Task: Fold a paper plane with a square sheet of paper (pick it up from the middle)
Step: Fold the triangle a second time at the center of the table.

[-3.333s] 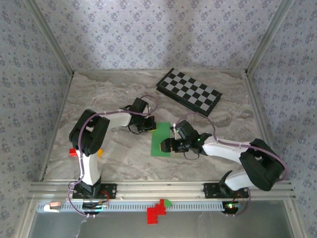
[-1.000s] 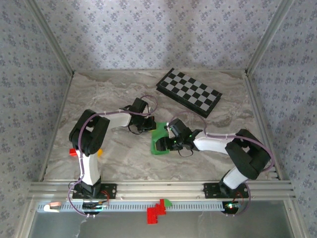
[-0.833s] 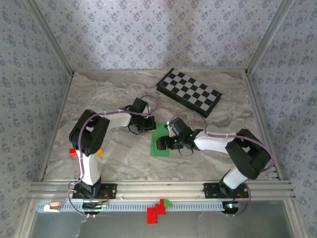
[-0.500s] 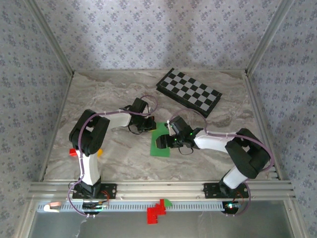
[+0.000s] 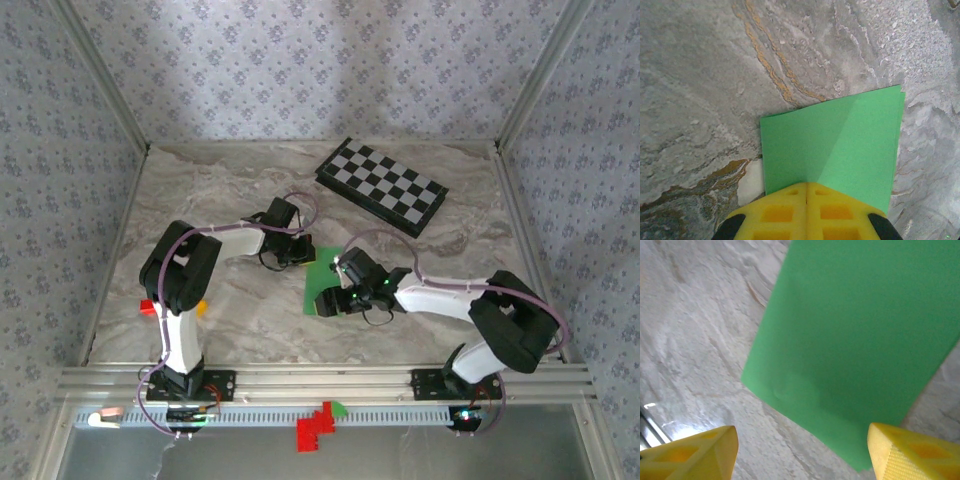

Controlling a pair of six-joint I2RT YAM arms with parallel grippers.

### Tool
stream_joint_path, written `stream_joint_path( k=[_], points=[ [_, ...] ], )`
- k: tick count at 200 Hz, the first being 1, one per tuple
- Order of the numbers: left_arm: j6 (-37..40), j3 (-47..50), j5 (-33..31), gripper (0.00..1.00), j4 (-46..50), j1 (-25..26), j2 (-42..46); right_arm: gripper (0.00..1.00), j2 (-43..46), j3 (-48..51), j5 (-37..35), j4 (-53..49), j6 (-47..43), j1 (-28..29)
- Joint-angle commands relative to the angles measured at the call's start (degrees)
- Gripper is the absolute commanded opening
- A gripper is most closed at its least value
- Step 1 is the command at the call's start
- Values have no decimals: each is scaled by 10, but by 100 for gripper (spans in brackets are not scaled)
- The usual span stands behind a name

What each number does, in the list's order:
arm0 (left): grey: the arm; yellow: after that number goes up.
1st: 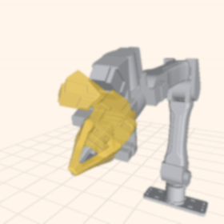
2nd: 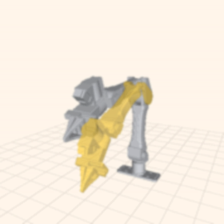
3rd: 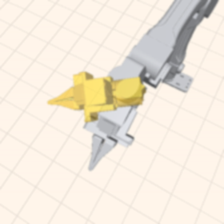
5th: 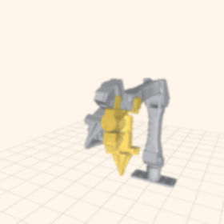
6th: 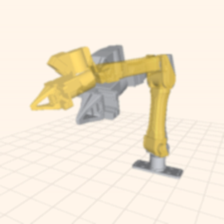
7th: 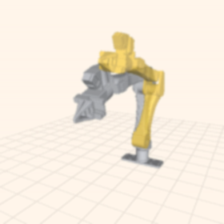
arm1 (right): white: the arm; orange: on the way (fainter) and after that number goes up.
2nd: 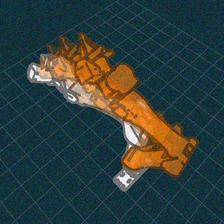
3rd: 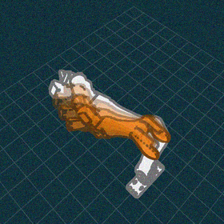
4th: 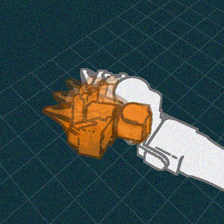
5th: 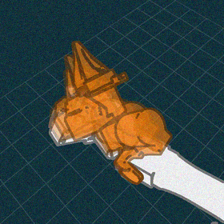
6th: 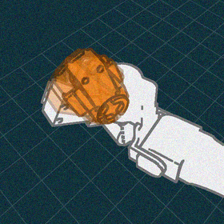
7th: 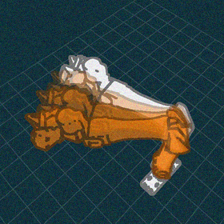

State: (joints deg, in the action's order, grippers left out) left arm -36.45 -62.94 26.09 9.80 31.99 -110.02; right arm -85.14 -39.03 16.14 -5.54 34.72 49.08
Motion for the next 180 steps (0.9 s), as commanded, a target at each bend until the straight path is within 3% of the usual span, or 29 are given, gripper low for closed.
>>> stream_joint_path(
  k=[1, 180],
  points=[
    [10, 12, -11, 1, 15, 4, -12, 71, -16, 2, -19, -15, 8, 1],
    [11, 12, -10, 1, 16, 5, -11, 71, -56, -42, 24, 44, -32, -53]
  ],
)
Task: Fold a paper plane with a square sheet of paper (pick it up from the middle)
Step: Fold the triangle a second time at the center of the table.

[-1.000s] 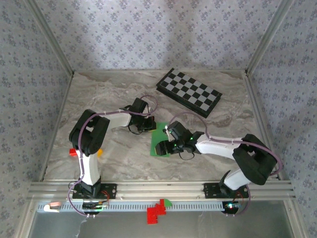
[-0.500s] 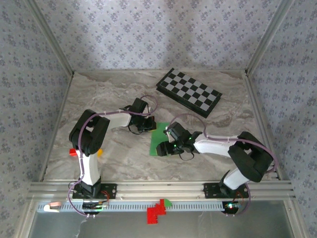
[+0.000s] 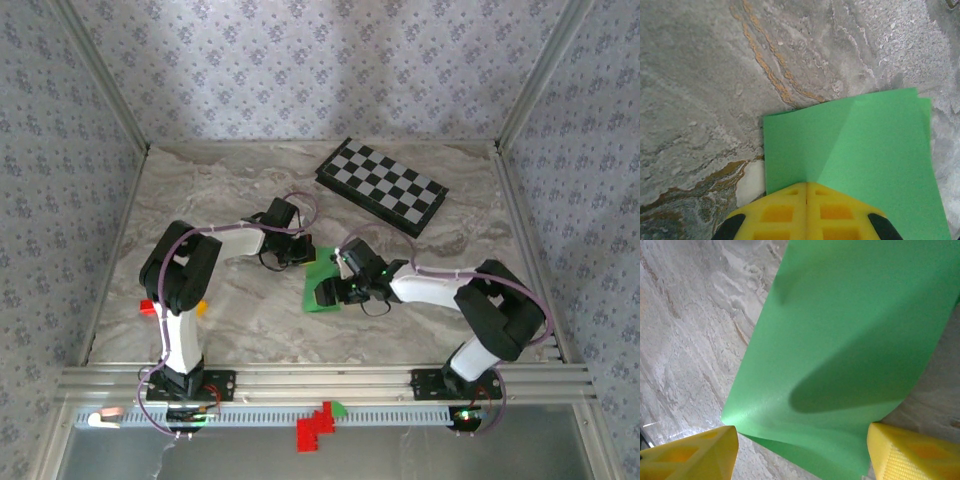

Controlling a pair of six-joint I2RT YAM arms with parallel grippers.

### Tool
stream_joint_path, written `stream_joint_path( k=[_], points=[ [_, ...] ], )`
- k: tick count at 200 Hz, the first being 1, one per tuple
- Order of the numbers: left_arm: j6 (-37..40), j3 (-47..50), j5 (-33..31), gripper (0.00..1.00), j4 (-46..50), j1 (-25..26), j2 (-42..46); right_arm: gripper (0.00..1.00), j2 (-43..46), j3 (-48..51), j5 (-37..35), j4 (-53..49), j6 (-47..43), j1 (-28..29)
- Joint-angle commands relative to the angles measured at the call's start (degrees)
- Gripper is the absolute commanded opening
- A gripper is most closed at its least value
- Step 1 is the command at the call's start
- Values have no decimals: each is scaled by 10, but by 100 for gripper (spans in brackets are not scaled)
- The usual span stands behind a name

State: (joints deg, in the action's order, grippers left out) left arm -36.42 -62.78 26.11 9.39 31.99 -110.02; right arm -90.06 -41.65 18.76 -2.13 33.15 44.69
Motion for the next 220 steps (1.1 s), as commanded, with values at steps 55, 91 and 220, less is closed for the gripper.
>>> stream_joint_path(
  k=[55, 91, 220],
  points=[
    [12, 9, -10, 1, 23, 5, -12, 71, -23, -23, 12, 26, -20, -30],
    [12, 9, -9, 1, 22, 4, -13, 70, -33, -25, 28, 51, -7, -42],
    [12, 3, -7, 1, 22, 5, -16, 34, -66, 10, 91, 123, 161, -115]
  ],
)
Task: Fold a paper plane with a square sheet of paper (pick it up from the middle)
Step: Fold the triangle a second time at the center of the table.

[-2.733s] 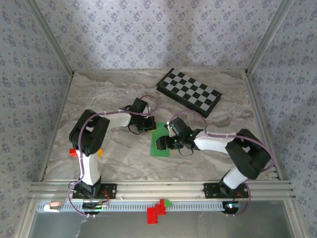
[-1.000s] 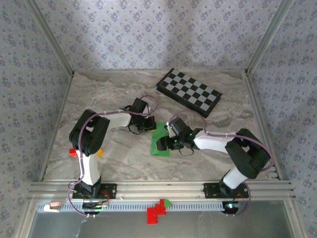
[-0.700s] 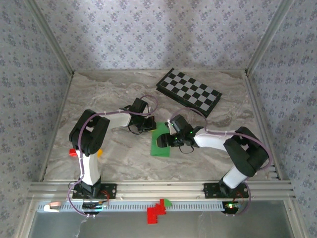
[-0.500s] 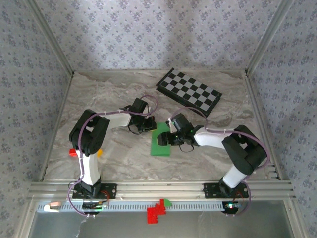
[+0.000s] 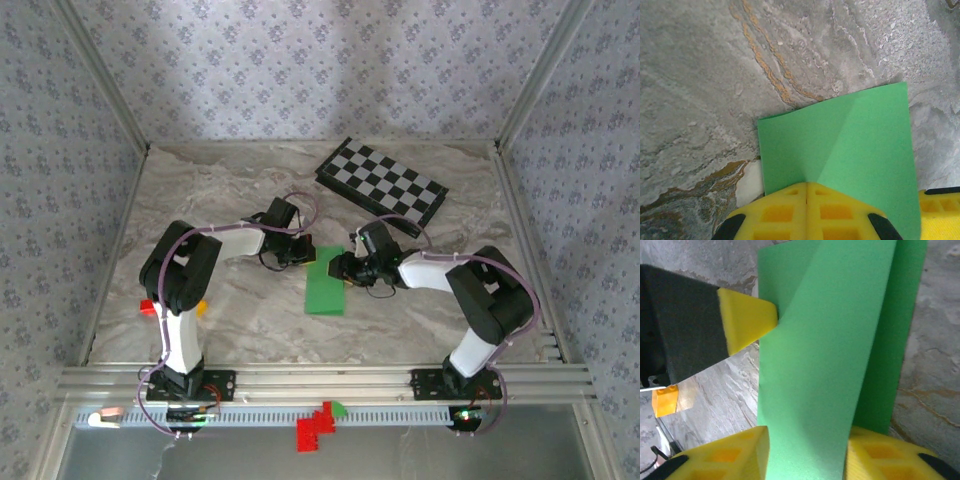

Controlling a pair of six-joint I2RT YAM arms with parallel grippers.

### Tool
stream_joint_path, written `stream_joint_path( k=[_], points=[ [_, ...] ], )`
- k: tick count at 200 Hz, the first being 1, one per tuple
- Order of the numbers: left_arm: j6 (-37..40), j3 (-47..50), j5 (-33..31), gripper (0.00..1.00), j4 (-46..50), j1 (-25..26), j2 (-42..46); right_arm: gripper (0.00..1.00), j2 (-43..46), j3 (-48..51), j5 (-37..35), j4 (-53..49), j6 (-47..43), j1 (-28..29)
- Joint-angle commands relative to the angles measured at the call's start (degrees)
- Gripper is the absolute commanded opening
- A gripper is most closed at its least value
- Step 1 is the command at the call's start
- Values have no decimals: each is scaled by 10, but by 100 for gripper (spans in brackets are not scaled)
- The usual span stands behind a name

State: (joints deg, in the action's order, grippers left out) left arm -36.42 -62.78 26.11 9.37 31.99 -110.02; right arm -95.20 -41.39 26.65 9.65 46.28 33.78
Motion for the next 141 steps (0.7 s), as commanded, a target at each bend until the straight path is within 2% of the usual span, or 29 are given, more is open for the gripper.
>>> stream_joint_path(
  k=[1, 77, 111, 141],
  points=[
    [13, 3, -7, 1, 22, 5, -16, 34, -15, 7, 12, 5, 30, -6],
    [25, -33, -7, 4, 45, 5, -1, 15, -14, 19, -12, -10, 75, -21],
    [33, -36, -2, 16, 47, 6, 22, 6, -13, 17, -8, -16, 88, -22],
    [67, 29, -27, 29, 4, 26, 104, 2, -3, 17, 10, -34, 116, -31]
  ],
)
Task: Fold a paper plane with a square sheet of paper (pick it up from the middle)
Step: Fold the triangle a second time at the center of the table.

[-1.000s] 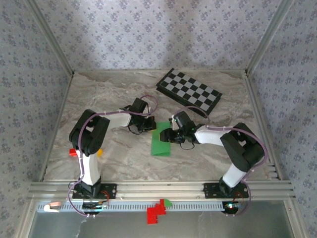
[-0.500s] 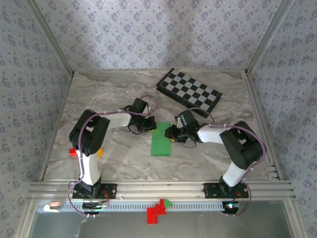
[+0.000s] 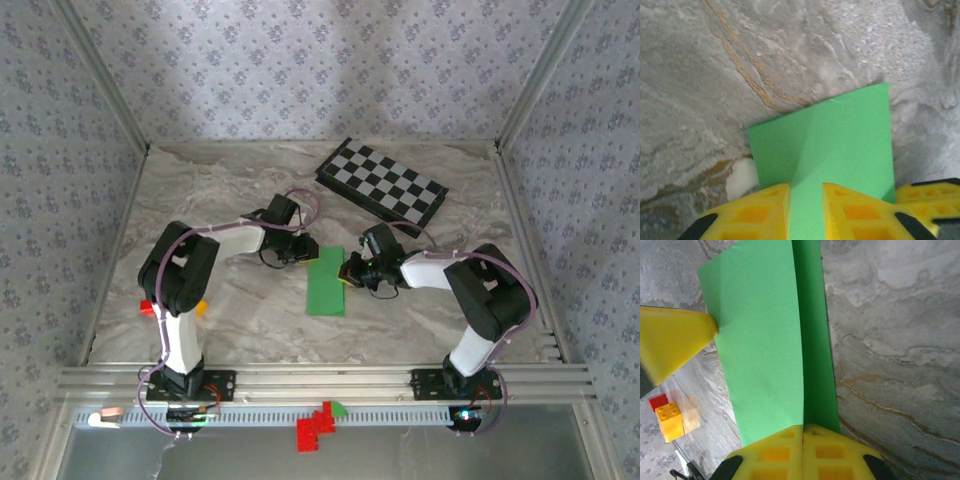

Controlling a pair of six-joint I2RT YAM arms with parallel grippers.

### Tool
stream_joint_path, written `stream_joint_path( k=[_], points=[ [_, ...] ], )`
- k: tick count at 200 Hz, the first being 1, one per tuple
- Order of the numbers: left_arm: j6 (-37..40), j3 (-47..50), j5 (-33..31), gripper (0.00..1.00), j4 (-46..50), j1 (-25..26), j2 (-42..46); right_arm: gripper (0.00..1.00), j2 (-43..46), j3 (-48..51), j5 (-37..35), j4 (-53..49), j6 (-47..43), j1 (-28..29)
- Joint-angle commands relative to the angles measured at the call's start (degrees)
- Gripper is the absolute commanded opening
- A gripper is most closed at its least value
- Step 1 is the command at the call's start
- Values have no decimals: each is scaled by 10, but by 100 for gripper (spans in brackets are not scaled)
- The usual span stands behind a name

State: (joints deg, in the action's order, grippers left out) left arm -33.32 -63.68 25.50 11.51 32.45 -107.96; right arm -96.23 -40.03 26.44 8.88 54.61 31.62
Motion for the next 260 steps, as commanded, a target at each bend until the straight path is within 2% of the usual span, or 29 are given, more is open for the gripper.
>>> stream_joint_path(
  k=[1, 31, 54, 109, 151, 179, 260],
  points=[
    [38, 41, -23, 30, -19, 23, 86, 2, 8, 4, 13, -26, 34, -10],
    [99, 144, -115, 38, -88, 106, 196, 0, 22, 3, 36, -35, 78, -19],
    [136, 194, -168, 46, -115, 171, 234, 0, 26, -6, 51, -47, 95, -26],
    [206, 228, -240, 58, -159, 279, 225, 0, 12, -8, 77, -36, 119, -37],
    [226, 193, -290, 63, -138, 308, 175, 0, 1, -5, 84, -20, 123, -38],
    [230, 175, -317, 56, -124, 309, 159, 0, -6, -2, 88, -16, 122, -39],
    [230, 163, -299, 25, -114, 309, 162, 0, -16, 0, 87, -11, 118, -40]
  ],
)
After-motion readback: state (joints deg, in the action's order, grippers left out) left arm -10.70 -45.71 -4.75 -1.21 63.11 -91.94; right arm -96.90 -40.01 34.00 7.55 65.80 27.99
